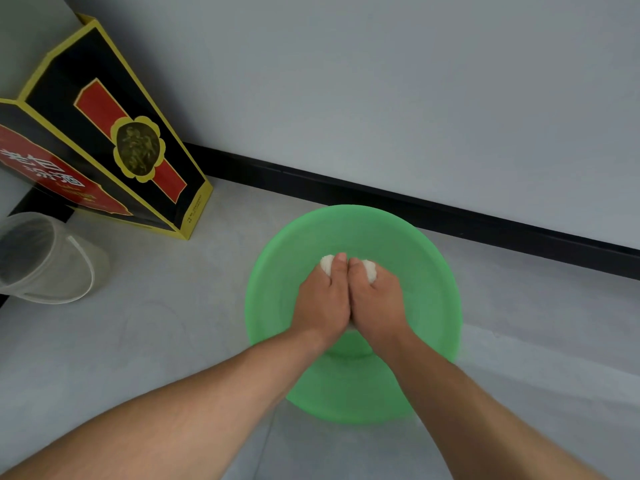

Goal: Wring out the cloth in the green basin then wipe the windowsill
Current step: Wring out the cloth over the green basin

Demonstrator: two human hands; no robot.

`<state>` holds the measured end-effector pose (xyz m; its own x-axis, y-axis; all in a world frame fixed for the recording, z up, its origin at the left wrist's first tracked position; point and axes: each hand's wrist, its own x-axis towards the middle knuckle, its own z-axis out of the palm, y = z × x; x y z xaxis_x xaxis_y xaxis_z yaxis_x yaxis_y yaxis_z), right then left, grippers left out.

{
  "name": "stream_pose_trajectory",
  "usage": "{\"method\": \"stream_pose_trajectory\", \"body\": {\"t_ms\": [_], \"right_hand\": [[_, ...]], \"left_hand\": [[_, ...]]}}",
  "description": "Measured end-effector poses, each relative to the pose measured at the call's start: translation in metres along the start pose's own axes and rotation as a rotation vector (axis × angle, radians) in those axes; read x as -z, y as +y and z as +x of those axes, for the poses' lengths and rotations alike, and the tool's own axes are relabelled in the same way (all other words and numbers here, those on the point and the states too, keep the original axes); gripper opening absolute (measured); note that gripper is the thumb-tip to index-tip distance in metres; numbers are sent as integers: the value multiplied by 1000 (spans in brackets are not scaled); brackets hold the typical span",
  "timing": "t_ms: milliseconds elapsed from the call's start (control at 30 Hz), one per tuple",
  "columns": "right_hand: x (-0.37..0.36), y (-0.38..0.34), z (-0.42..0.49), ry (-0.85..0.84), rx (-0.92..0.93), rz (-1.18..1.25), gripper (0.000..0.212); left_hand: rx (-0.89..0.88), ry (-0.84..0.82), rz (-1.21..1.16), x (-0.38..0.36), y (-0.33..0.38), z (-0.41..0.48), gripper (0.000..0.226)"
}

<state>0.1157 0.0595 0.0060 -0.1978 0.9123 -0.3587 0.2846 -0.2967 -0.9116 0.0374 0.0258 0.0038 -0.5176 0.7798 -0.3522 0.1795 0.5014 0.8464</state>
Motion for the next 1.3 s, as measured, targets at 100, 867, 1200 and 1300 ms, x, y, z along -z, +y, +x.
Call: {"method": "stream_pose_trajectory", "body": {"t_ms": [100,867,1200,1300], "right_hand": [[-2,7,2,-29,-24,-17,39],[-8,4,6,-21,39,-143,38],[-10,4,-5,5,43,-275,36],[5,-9,-16,2,55,-250,32]], "left_hand": [[-3,-15,41,1,-5,0,49],[56,-19,88,15,1,9,53],[-38,41,198,19,-4,-1,48],[9,-29,80,23,10,-15,39]]}}
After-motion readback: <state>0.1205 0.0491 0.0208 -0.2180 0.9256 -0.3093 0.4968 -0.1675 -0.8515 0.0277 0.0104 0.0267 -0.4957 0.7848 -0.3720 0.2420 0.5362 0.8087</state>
